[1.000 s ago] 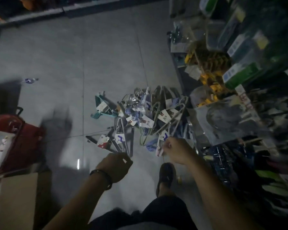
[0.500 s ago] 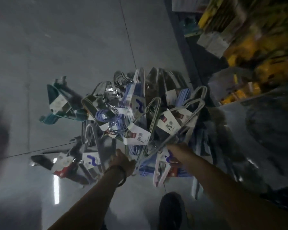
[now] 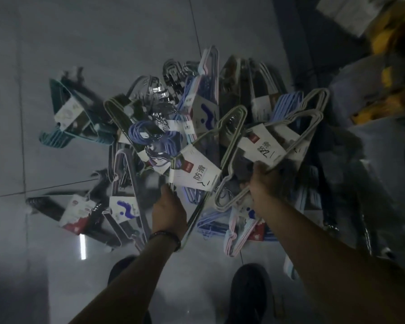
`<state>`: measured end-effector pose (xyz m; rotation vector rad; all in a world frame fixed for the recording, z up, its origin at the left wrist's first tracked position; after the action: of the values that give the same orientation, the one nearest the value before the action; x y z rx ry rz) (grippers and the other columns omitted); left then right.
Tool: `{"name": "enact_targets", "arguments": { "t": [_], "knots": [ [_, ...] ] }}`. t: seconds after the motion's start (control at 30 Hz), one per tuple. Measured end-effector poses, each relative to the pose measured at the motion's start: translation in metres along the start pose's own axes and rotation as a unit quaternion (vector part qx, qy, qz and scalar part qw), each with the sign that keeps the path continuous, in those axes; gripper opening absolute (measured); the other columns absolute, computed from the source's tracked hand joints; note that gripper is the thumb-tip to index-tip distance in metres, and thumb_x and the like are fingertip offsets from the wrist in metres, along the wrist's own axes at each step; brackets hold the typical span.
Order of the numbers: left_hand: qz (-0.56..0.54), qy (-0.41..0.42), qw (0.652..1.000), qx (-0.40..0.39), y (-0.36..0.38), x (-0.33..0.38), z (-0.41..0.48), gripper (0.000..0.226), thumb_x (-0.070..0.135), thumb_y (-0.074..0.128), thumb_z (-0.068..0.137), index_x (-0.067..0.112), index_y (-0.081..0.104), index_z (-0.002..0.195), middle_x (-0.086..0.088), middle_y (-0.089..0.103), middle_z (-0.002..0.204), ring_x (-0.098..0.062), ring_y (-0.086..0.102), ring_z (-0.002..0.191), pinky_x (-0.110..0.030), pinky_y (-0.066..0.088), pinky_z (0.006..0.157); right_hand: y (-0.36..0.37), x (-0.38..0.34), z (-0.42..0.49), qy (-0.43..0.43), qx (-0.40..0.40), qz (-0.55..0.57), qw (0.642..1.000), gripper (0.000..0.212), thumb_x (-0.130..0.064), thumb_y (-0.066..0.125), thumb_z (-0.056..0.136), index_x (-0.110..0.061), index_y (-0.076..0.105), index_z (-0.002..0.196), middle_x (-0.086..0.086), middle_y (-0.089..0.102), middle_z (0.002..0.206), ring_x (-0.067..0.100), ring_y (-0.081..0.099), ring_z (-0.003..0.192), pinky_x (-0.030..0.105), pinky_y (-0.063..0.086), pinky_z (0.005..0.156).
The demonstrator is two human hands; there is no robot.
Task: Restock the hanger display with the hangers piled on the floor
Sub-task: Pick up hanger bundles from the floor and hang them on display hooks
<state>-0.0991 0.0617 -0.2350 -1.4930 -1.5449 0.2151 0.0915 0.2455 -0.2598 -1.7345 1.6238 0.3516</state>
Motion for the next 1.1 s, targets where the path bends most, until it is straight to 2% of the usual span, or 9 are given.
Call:
{"name": "enact_targets", "arguments": {
  "t": [0.07, 0.17, 0.3, 0.43, 0.6, 0.77, 0.87, 0.97, 1.1],
  "knots": [
    [-0.004, -0.013, 1.000, -0.006, -0.010, -0.007, 0.000, 0.024, 0.021, 0.039, 0.104, 0.026, 0.043, 0.127, -0.014, 0.069, 0.091, -0.040, 0.070, 0.077, -0.054, 0.062, 0.068, -0.001, -0.011, -0.010, 0.006, 0.001, 0.077, 0.997, 0.038, -0.032, 0.054, 0.108, -0.015, 0.053, 0.141, 0.013, 0.063, 0.124, 0.041, 0.067, 0.104, 0.050, 0.064, 0.078],
    [0.006, -0.020, 1.000, -0.022, -0.026, -0.009, -0.001, 0.037, 0.009, 0.052, 0.099, 0.028, 0.044, 0.129, -0.013, 0.069, 0.092, -0.038, 0.071, 0.079, -0.052, 0.064, 0.064, -0.018, -0.031, -0.021, -0.048, 0.032, 0.044, 0.997, 0.032, -0.038, 0.051, 0.108, -0.015, 0.055, 0.128, 0.012, 0.065, 0.108, 0.036, 0.066, 0.081, 0.037, 0.059, 0.056],
    [0.020, -0.031, 0.998, -0.046, -0.044, -0.006, -0.007, 0.049, 0.000, 0.054, 0.097, 0.025, 0.046, 0.138, -0.012, 0.068, 0.100, -0.031, 0.071, 0.073, -0.044, 0.064, 0.056, -0.066, -0.066, -0.059, -0.228, 0.105, -0.086, 0.964, 0.039, -0.025, 0.052, 0.109, -0.004, 0.057, 0.141, 0.012, 0.066, 0.127, 0.030, 0.065, 0.109, 0.030, 0.051, 0.081],
    [0.027, 0.027, 0.999, -0.037, -0.048, -0.001, -0.017, 0.040, 0.019, 0.045, 0.105, 0.032, 0.040, 0.143, -0.012, 0.069, 0.105, -0.034, 0.070, 0.083, -0.051, 0.063, 0.068, -0.104, -0.074, -0.079, -0.260, 0.105, -0.075, 0.957, 0.041, -0.021, 0.055, 0.108, -0.002, 0.056, 0.144, 0.020, 0.066, 0.136, 0.035, 0.063, 0.124, 0.034, 0.047, 0.093],
    [-0.049, 0.065, 0.996, -0.040, -0.067, 0.013, -0.034, 0.023, 0.029, 0.041, 0.110, 0.031, 0.053, 0.130, -0.003, 0.072, 0.112, -0.028, 0.070, 0.096, -0.049, 0.061, 0.081, -0.107, -0.089, -0.066, -0.186, 0.098, -0.017, 0.977, 0.038, -0.031, 0.055, 0.107, -0.017, 0.059, 0.142, 0.015, 0.066, 0.138, 0.039, 0.063, 0.124, 0.057, 0.055, 0.101],
    [-0.057, 0.067, 0.992, -0.089, -0.097, 0.003, -0.049, 0.035, 0.036, 0.028, 0.108, 0.021, 0.054, 0.127, -0.017, 0.067, 0.097, -0.038, 0.066, 0.080, -0.050, 0.057, 0.074, -0.096, -0.107, -0.029, -0.097, 0.147, 0.073, 0.982, 0.043, -0.037, 0.056, 0.104, -0.023, 0.054, 0.144, 0.012, 0.069, 0.133, 0.034, 0.070, 0.113, 0.058, 0.061, 0.090],
    [-0.049, 0.055, 0.992, -0.103, -0.099, -0.004, -0.053, 0.030, 0.023, 0.036, 0.109, 0.019, 0.054, 0.133, -0.020, 0.069, 0.101, -0.043, 0.067, 0.083, -0.052, 0.056, 0.072, -0.086, -0.114, -0.034, -0.099, 0.092, 0.058, 0.989, 0.039, -0.030, 0.057, 0.105, -0.019, 0.057, 0.143, 0.007, 0.073, 0.119, 0.025, 0.075, 0.093, 0.035, 0.066, 0.063],
    [-0.055, 0.048, 0.991, -0.108, -0.096, -0.002, -0.045, 0.026, 0.038, 0.034, 0.110, 0.028, 0.056, 0.119, -0.010, 0.068, 0.095, -0.023, 0.060, 0.069, -0.041, 0.055, 0.069, -0.085, -0.113, -0.053, -0.126, -0.007, 0.016, 0.992, 0.030, -0.015, 0.063, 0.100, -0.014, 0.066, 0.130, 0.001, 0.070, 0.084, 0.011, 0.058, 0.056, 0.023, 0.046, 0.040],
    [-0.016, 0.027, 0.987, -0.158, -0.089, -0.012, -0.034, 0.024, 0.032, 0.040, 0.111, 0.020, 0.060, 0.118, -0.010, 0.066, 0.087, -0.022, 0.057, 0.065, -0.033, 0.048, 0.063, -0.094, -0.122, -0.093, -0.289, -0.027, -0.065, 0.955, 0.029, -0.023, 0.068, 0.100, -0.012, 0.067, 0.127, -0.003, 0.076, 0.107, 0.006, 0.073, 0.089, 0.026, 0.059, 0.066]
  ]
}}
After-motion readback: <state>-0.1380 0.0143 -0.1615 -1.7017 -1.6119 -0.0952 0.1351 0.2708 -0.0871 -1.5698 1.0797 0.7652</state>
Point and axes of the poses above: each hand's wrist, its own z-axis towards the middle knuckle, its own y-axis out of the palm, x = y × z, the point moved 5 cm from there along z, towards the middle knuckle
